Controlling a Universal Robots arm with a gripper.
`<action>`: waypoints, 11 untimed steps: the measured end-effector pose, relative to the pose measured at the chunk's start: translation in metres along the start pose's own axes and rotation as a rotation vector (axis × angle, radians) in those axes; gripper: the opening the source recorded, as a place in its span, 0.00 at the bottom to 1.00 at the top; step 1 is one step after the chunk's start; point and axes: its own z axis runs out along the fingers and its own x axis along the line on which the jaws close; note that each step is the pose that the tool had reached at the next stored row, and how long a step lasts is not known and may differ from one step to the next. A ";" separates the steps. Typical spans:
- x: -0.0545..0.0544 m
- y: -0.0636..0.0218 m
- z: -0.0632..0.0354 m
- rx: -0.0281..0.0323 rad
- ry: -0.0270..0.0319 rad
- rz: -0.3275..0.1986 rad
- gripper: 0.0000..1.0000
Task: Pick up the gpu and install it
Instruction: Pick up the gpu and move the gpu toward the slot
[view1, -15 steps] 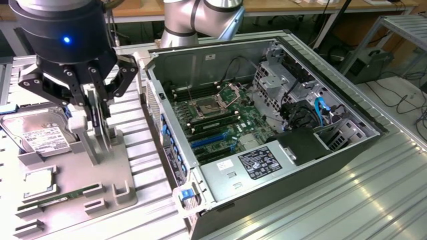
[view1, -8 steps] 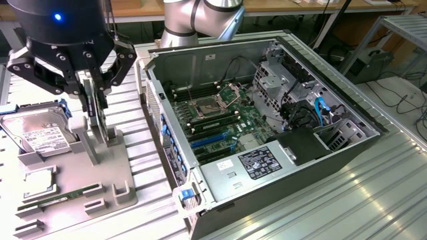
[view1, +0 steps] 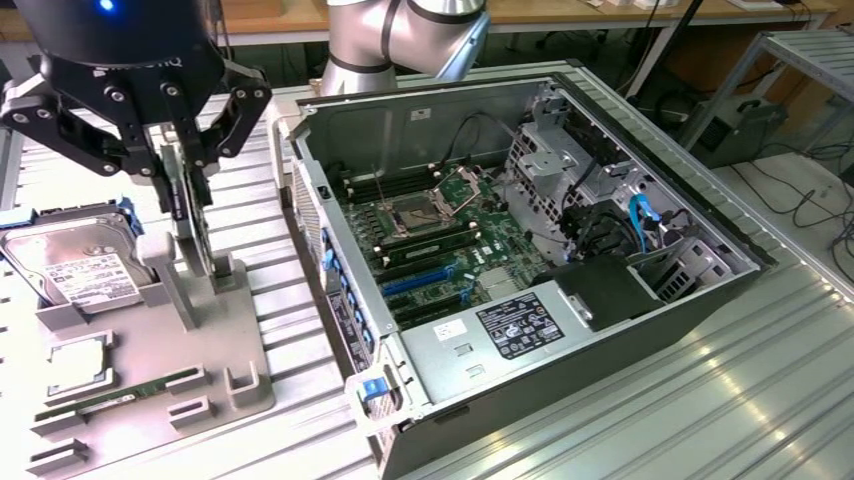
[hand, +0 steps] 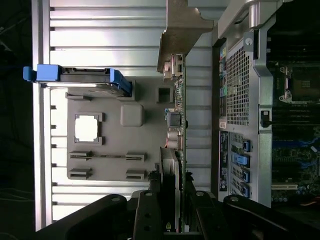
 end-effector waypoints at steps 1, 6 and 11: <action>0.000 0.0001 -0.0014 0.0001 0.0001 0.000 0.27; 0.000 0.0006 -0.0153 -0.0001 -0.0001 0.000 0.27; 0.000 0.0007 -0.0173 -0.0001 -0.0013 0.000 0.27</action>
